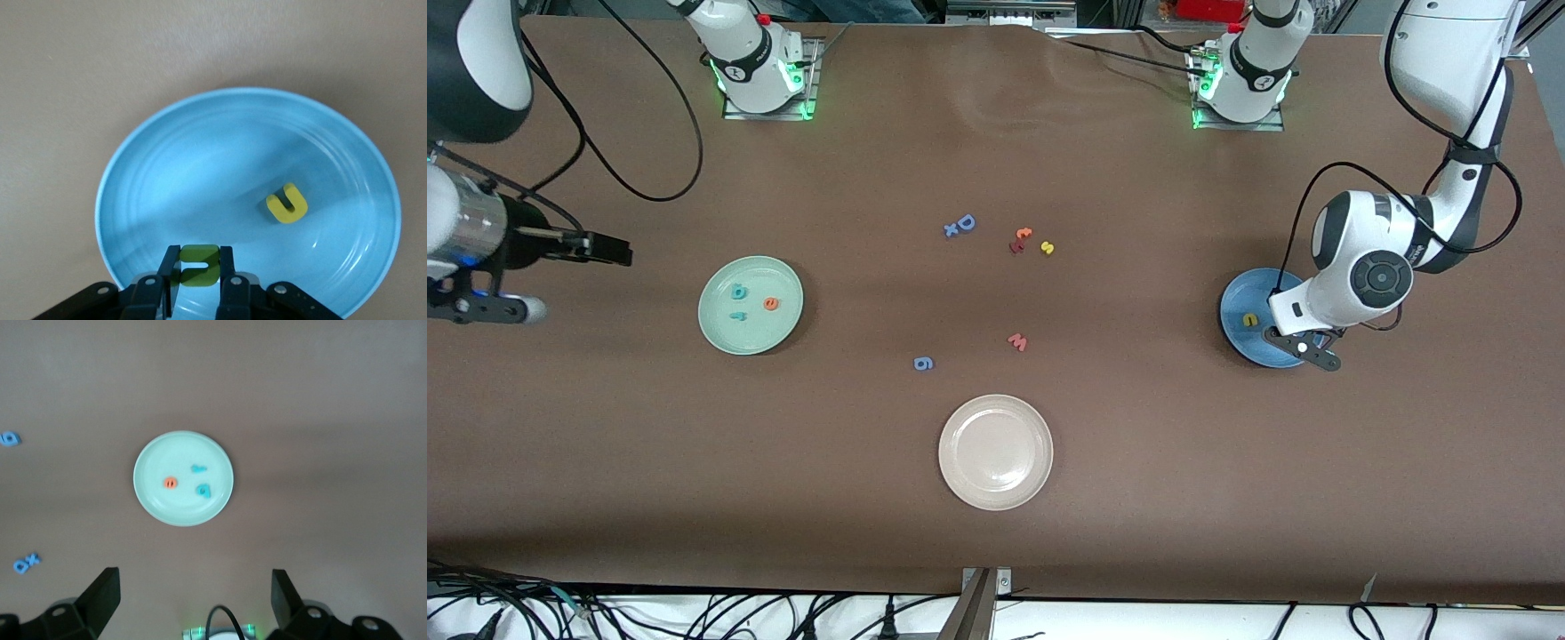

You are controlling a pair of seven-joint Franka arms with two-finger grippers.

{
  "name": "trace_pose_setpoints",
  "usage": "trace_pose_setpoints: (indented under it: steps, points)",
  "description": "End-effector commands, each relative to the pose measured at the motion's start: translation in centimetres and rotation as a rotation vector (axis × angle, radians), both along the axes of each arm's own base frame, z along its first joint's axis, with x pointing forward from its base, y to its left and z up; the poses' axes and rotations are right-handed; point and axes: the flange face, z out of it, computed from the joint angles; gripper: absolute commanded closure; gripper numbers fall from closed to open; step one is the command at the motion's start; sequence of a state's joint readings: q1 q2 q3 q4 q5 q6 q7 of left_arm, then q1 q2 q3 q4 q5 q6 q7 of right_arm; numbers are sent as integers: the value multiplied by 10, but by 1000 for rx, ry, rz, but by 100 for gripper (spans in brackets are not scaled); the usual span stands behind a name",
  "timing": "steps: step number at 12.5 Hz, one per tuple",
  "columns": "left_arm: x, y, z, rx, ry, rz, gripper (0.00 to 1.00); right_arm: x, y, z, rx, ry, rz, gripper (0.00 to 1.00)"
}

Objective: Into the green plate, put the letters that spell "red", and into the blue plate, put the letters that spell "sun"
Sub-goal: 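Release the green u on the blue plate and move the left gripper away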

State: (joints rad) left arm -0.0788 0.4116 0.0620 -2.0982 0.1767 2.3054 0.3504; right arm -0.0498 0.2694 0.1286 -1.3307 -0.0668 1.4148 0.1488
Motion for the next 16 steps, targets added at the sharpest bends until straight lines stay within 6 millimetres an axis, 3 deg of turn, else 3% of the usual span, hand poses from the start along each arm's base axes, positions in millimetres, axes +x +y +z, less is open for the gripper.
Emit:
trace_pose_setpoints:
  steps: [1,2,3,5,6,8,11,14,16]
  points:
    - [-5,-3,-3,-41,17,8,62,-26,-2,10,10,-69,85,0]
    - [-5,-3,-5,-40,18,18,41,-31,-1,11,12,-81,110,0]
    - [-4,-4,-6,-43,18,22,0,-35,-14,7,18,-72,85,0]
    - [2,-10,9,-51,-9,7,0,-38,-25,2,61,-58,94,0]
    - [7,-20,26,-57,-37,-9,0,-53,-26,5,63,-53,87,0]
    - [2,-76,45,-103,-45,-38,0,-73,-26,2,73,-36,82,0]
    - [-11,-144,59,-139,-50,-19,0,-59,-17,12,62,-91,112,0]
    - [-49,-244,61,-101,-69,122,0,-59,-25,15,67,-109,109,0]
    - [-76,-294,55,-101,-60,82,0,-59,-32,15,65,-106,102,0]
